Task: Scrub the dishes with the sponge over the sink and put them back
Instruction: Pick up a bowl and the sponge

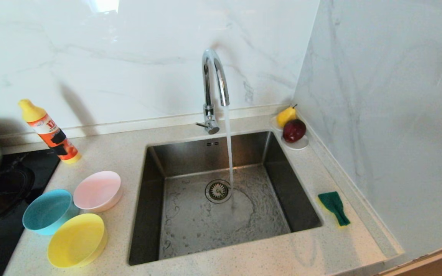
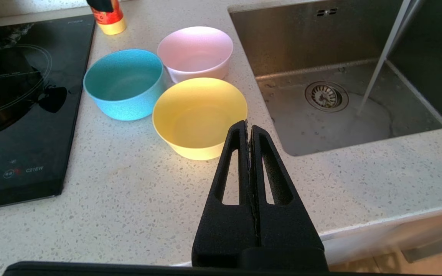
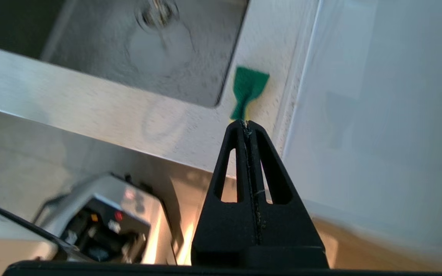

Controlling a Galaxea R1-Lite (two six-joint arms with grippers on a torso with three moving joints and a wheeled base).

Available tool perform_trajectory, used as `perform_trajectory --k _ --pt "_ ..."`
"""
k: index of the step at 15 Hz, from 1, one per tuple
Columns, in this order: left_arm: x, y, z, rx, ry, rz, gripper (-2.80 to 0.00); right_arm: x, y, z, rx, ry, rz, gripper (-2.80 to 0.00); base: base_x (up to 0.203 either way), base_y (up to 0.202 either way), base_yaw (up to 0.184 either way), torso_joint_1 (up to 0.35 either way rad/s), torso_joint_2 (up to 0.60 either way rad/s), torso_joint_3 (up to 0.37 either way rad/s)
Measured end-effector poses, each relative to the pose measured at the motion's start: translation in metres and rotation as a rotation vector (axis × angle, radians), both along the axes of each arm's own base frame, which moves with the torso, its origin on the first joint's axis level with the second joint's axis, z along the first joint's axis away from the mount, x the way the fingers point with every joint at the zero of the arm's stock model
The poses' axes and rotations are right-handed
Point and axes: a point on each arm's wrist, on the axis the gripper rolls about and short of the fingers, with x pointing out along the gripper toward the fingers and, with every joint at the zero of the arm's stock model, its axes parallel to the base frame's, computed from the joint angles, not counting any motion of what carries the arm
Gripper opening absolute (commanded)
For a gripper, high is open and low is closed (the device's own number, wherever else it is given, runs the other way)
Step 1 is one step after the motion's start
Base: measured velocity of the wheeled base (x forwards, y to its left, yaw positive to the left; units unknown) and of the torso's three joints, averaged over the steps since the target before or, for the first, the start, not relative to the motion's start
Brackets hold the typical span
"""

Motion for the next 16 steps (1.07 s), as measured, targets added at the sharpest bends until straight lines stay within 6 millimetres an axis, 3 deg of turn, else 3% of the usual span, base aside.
perform_trajectory --k 7,11,16 --pt "0.000 0.000 0.000 0.000 0.000 0.000 -2.80 0.073 0.029 -0.027 -0.084 0.190 -0.026 0.00 0.000 0.000 0.000 0.000 0.00 0.000" --pt "0.000 0.000 0.000 0.000 0.000 0.000 -2.80 0.091 0.035 -0.053 -0.076 0.311 -0.034 0.00 0.000 0.000 0.000 0.000 0.00 0.000" --pt "0.000 0.000 0.000 0.000 0.001 0.000 -2.80 0.108 0.040 -0.094 -0.091 0.341 -0.037 0.00 0.000 0.000 0.000 0.000 0.00 0.000"
